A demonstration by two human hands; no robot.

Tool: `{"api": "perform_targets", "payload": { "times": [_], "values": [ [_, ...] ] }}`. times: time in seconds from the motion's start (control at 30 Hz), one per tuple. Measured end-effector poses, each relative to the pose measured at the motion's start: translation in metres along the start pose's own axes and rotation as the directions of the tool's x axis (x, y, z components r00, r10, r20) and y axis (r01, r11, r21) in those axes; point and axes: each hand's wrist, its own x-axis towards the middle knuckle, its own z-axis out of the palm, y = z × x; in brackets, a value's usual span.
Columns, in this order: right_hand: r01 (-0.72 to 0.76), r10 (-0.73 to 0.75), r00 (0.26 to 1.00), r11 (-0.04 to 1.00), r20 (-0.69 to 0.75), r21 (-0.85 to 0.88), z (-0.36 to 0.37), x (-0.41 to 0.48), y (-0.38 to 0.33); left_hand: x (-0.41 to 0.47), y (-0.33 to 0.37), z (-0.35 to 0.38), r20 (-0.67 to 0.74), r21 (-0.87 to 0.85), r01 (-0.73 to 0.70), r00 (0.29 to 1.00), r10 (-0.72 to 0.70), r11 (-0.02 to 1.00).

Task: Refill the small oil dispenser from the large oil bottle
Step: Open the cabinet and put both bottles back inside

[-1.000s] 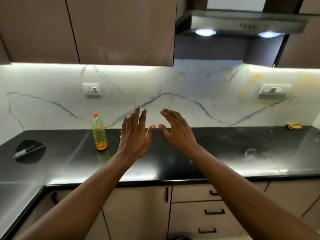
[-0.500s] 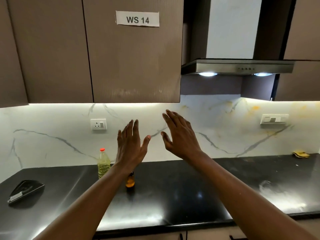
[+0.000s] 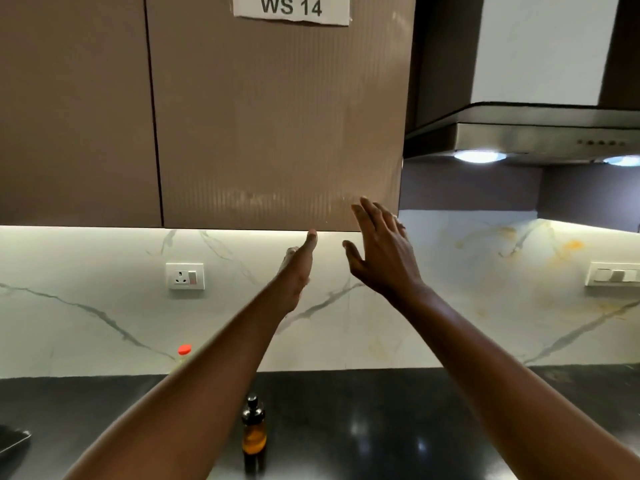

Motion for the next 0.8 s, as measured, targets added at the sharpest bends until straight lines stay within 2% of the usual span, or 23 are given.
{"api": "perform_targets", "payload": {
  "times": [0.13,0.27,0.37,0.57,0.73,0.8],
  "values": [
    [-0.019,0.019,1.000,1.000,0.013,-0.015,0.043,0.034,0.033,0.047,0.001,0.013,0.090,-0.402,0.013,0.996,0.025,0.916],
    [0.025,-0.028,0.999,0.997,-0.038,-0.073,0.071,0.051,0.052,0.085,0.007,0.023,0.015,-0.676,-0.052,0.996,0.083,0.735],
    [0.037,-0.046,0.995,0.994,-0.090,-0.107,0.084,0.054,0.059,0.093,0.011,0.030,-0.036,-0.728,-0.075,0.997,0.072,0.682],
    [0.033,-0.046,0.991,0.994,-0.122,-0.102,0.082,0.055,0.062,0.084,0.014,0.030,-0.031,-0.747,-0.072,0.997,0.074,0.661],
    [-0.150,0.146,0.976,0.989,-0.164,-0.015,0.042,0.049,0.056,0.057,0.015,0.026,-0.025,-0.742,-0.068,0.997,0.074,0.667],
    [-0.183,0.181,0.969,0.983,-0.170,0.001,0.018,0.042,0.045,0.040,0.018,0.021,0.000,-0.753,-0.049,0.997,0.074,0.657]
  ]
}}
